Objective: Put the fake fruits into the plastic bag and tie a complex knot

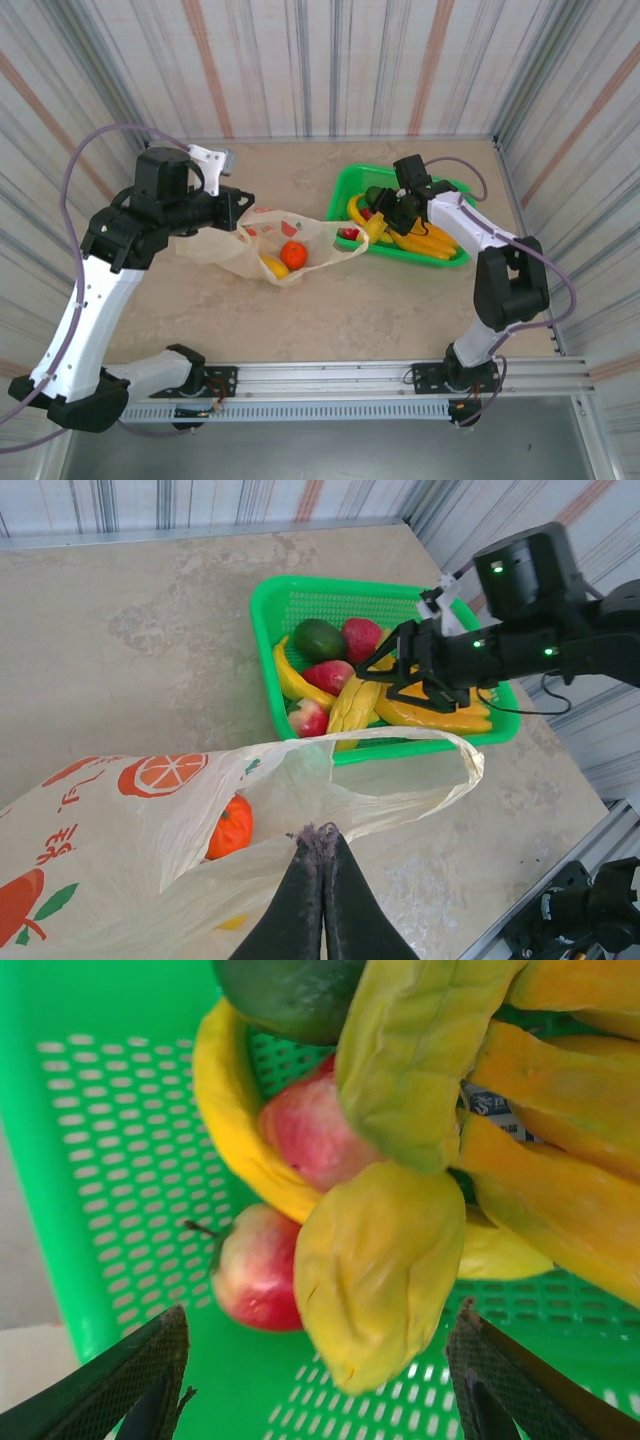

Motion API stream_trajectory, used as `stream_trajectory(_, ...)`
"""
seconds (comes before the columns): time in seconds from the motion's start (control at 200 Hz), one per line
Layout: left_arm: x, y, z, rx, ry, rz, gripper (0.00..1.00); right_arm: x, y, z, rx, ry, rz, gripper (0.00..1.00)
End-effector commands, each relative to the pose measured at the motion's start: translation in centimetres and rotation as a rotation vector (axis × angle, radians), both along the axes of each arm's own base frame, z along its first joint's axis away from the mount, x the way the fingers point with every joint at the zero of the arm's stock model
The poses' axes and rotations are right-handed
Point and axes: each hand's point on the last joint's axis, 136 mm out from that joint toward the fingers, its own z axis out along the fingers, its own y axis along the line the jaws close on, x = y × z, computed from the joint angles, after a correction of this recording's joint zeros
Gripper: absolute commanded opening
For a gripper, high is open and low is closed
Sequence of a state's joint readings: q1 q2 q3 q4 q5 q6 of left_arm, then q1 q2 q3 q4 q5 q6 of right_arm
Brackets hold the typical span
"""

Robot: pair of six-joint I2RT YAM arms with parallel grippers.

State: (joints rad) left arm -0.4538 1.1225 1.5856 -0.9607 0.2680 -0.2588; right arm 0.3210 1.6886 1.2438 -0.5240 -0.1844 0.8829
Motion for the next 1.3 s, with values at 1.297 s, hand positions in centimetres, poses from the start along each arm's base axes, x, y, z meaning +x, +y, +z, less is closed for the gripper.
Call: stream_trajectory(1.297,-1.0,0.2,2.3,-0.031,-0.044,-0.006,0.00,-10.4,9.7,29.9,-0.154,-1.118,0.527,0.44)
